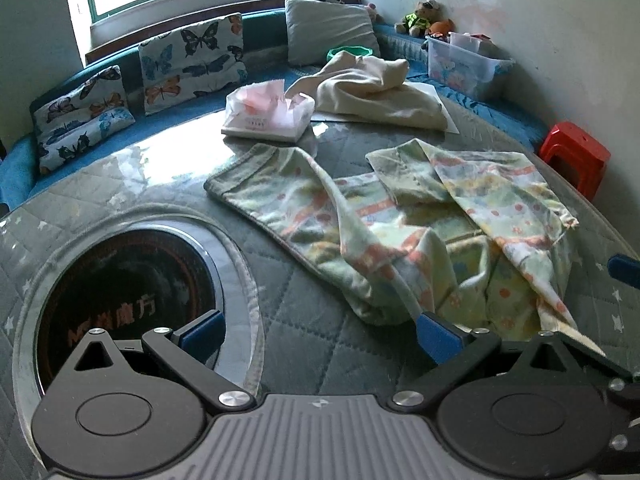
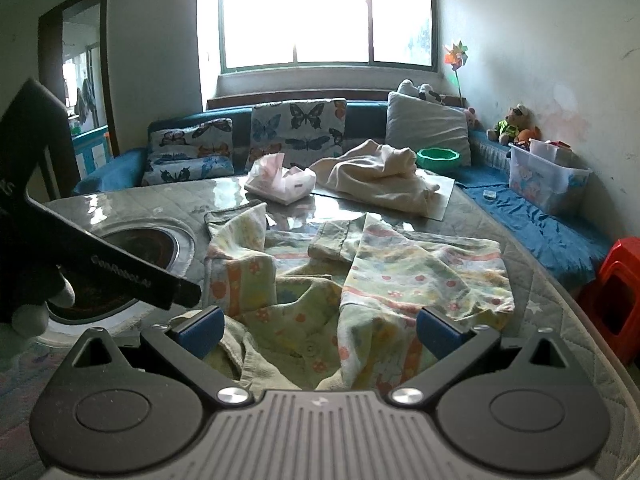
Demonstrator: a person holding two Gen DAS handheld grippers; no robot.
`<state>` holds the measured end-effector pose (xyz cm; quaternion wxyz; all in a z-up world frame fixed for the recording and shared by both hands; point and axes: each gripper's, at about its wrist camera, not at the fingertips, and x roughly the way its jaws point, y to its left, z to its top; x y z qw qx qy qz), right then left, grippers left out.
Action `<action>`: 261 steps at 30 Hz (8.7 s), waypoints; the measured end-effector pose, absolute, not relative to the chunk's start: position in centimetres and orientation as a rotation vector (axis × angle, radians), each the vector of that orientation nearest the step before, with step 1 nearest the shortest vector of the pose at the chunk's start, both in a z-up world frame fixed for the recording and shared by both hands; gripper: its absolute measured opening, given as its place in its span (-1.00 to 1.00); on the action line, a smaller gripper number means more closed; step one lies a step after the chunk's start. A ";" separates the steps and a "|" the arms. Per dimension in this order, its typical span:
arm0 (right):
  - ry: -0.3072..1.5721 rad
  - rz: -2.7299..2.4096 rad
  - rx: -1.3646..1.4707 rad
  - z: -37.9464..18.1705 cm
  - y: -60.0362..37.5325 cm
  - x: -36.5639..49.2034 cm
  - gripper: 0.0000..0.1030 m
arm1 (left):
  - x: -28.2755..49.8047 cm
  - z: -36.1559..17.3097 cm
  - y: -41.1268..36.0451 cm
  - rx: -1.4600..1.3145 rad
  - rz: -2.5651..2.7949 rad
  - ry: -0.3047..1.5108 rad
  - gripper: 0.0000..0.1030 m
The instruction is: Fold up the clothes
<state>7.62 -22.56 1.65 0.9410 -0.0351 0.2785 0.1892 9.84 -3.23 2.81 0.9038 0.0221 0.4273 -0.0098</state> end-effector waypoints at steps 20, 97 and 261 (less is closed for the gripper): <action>0.669 0.361 -0.063 -0.1 -23.2 11.5 1.00 | 13.1 1.8 -4.2 -0.018 -0.075 0.909 1.00; 0.808 0.565 -0.137 -0.9 -15.5 18.0 0.14 | -4.7 0.9 5.7 -0.181 -0.286 1.013 -0.21; 0.735 0.645 -0.260 -1.1 -8.0 13.9 0.40 | 1.3 -1.6 22.6 -0.216 0.363 0.745 -0.48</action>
